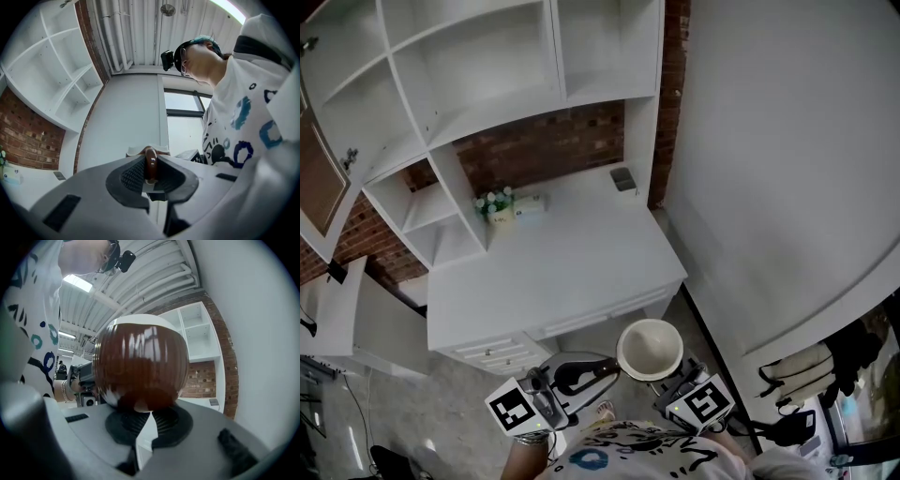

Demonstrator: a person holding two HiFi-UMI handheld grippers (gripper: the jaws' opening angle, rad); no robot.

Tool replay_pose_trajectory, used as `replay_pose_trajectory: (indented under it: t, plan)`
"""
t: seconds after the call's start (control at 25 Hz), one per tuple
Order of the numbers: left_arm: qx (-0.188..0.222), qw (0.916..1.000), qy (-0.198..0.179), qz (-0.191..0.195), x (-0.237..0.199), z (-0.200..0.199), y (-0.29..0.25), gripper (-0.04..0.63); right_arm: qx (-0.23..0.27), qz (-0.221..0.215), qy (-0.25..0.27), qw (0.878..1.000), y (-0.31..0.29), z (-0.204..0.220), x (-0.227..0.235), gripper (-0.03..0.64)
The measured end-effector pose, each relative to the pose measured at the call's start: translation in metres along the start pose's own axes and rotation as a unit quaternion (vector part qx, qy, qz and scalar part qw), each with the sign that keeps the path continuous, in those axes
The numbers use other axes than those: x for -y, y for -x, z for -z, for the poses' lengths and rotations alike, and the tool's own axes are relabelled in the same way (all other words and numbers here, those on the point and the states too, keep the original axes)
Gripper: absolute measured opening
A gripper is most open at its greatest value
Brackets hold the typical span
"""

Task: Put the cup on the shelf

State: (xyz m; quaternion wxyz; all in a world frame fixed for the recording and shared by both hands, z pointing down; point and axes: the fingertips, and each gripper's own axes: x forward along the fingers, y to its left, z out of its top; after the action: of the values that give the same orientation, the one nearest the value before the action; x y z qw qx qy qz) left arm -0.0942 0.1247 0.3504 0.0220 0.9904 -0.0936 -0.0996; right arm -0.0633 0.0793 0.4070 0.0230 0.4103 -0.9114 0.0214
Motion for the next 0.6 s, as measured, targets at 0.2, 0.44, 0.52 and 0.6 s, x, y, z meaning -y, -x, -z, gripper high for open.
replay_pose_trajectory:
  t: [0.2, 0.44, 0.52, 0.6]
  plan:
    - [0.001, 1.0, 0.004, 0.009, -0.02, 0.001, 0.006, 0.057, -0.001, 0.01, -0.001, 1.0, -0.019, 0.002, 0.006, 0.028]
    - [0.0, 0.9998, 0.008, 0.02, -0.037, 0.002, 0.01, 0.057, -0.002, 0.023, -0.003, 1.0, -0.034, 0.004, 0.011, 0.028]
    - [0.0, 0.9996, 0.01, 0.025, -0.042, 0.002, 0.012, 0.057, -0.004, 0.028, -0.003, 1.0, -0.039, 0.005, 0.012, 0.028]
    - [0.002, 0.9995, 0.013, 0.029, -0.046, 0.004, 0.016, 0.057, -0.005, 0.031, -0.003, 1.0, -0.043, 0.006, 0.012, 0.028]
